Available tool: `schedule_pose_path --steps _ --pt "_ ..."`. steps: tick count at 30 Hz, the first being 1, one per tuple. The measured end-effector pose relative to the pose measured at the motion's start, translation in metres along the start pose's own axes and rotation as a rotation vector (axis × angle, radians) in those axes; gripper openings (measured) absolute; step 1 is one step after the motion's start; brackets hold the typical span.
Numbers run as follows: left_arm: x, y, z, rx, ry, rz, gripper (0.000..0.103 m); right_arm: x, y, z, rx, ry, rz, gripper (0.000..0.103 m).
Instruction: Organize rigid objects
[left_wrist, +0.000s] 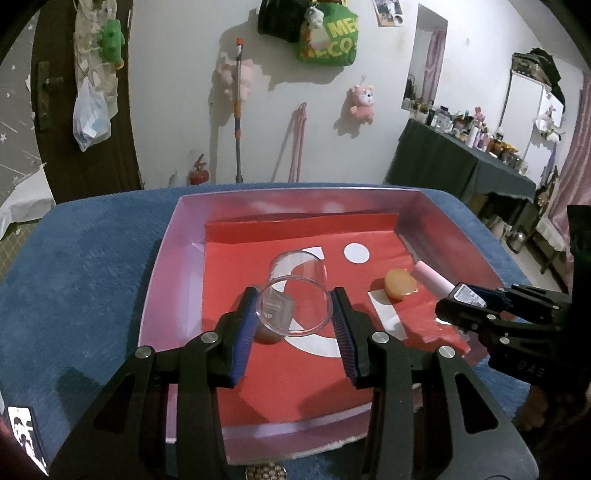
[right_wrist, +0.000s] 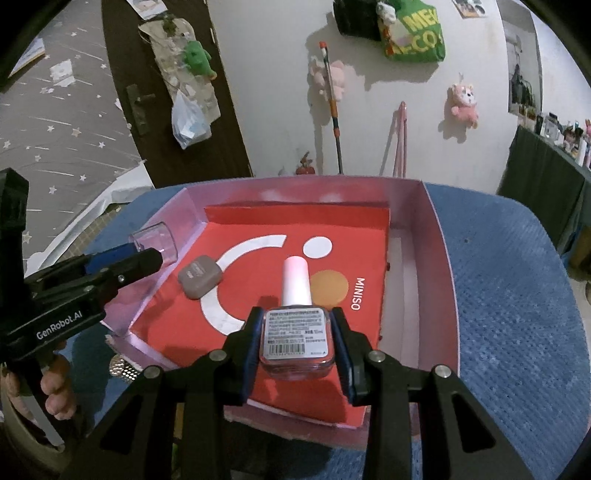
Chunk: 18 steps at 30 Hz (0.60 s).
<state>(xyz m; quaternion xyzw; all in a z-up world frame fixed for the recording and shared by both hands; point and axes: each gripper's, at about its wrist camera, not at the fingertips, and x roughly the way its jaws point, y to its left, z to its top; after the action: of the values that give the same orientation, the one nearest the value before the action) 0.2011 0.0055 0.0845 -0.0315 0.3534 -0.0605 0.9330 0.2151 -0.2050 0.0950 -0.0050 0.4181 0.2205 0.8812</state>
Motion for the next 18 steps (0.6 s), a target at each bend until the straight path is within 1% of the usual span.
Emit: schedule_pose_path --steps 11,18 --pt "0.031 0.008 -0.001 -0.017 0.078 0.019 0.038 0.028 -0.007 0.004 0.012 0.075 -0.003 0.038" --pt "0.041 0.014 -0.009 -0.022 0.122 0.024 0.038 0.040 -0.007 0.006 0.014 0.107 -0.006 0.038"
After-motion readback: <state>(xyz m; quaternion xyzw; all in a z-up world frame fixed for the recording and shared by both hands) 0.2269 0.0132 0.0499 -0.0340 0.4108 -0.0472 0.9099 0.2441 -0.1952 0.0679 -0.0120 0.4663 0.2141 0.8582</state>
